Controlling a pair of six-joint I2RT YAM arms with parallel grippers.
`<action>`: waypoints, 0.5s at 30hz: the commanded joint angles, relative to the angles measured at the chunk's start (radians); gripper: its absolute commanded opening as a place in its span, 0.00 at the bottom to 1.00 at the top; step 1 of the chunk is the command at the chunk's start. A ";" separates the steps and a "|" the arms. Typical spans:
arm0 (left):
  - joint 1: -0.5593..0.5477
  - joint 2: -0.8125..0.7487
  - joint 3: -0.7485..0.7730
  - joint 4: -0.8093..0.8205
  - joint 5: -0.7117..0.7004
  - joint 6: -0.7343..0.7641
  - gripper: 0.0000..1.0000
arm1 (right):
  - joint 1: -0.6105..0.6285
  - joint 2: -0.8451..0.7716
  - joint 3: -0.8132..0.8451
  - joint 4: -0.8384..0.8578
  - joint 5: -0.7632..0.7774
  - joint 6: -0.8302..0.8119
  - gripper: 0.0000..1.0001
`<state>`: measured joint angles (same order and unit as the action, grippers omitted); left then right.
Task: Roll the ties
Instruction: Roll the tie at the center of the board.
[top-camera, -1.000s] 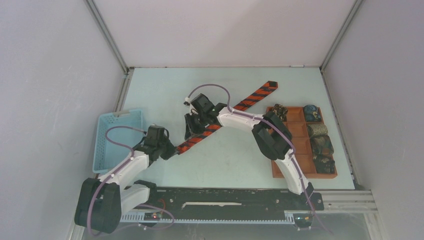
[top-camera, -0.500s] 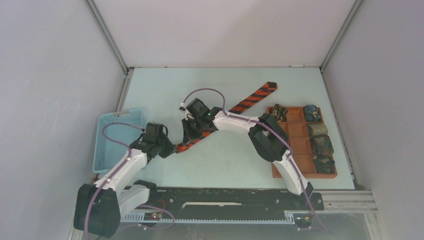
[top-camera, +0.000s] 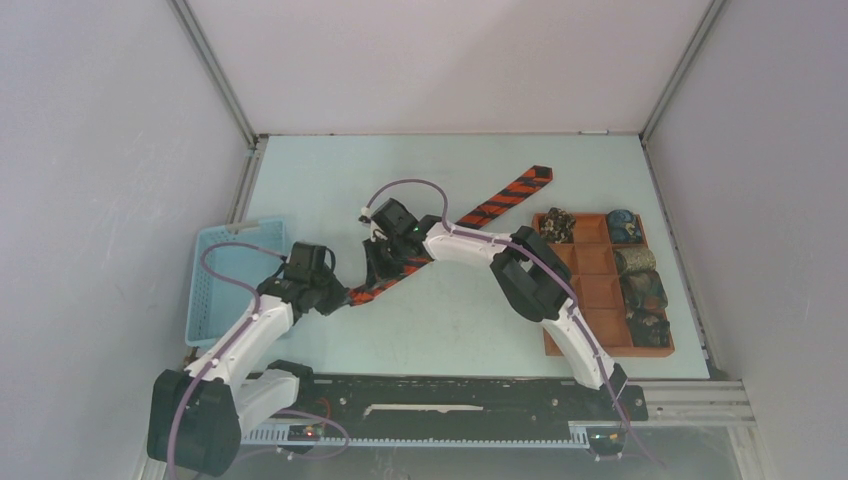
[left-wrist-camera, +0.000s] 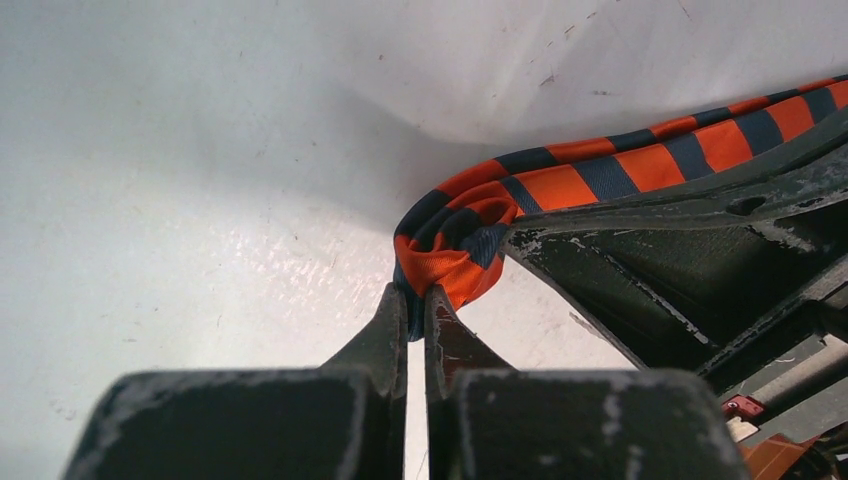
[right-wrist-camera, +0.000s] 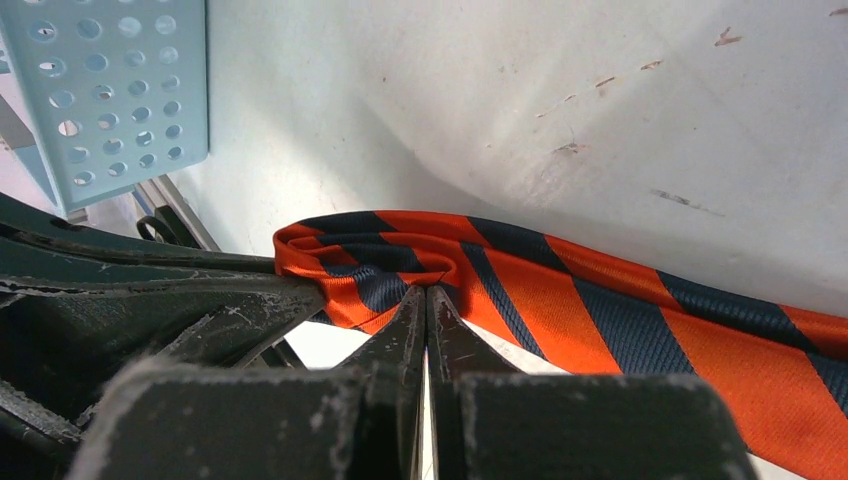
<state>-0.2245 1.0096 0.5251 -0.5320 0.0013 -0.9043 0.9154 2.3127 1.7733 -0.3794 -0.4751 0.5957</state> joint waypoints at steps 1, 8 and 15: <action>-0.003 -0.016 0.054 -0.013 -0.025 0.018 0.00 | 0.011 0.020 0.047 0.025 -0.016 0.013 0.00; -0.003 -0.003 0.088 -0.026 -0.031 0.025 0.00 | 0.026 0.032 0.064 0.036 -0.028 0.027 0.00; -0.003 0.013 0.100 -0.027 -0.035 0.031 0.00 | 0.031 0.048 0.087 0.054 -0.041 0.045 0.00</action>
<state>-0.2245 1.0157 0.5804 -0.5686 -0.0120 -0.8955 0.9360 2.3528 1.8061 -0.3630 -0.4850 0.6216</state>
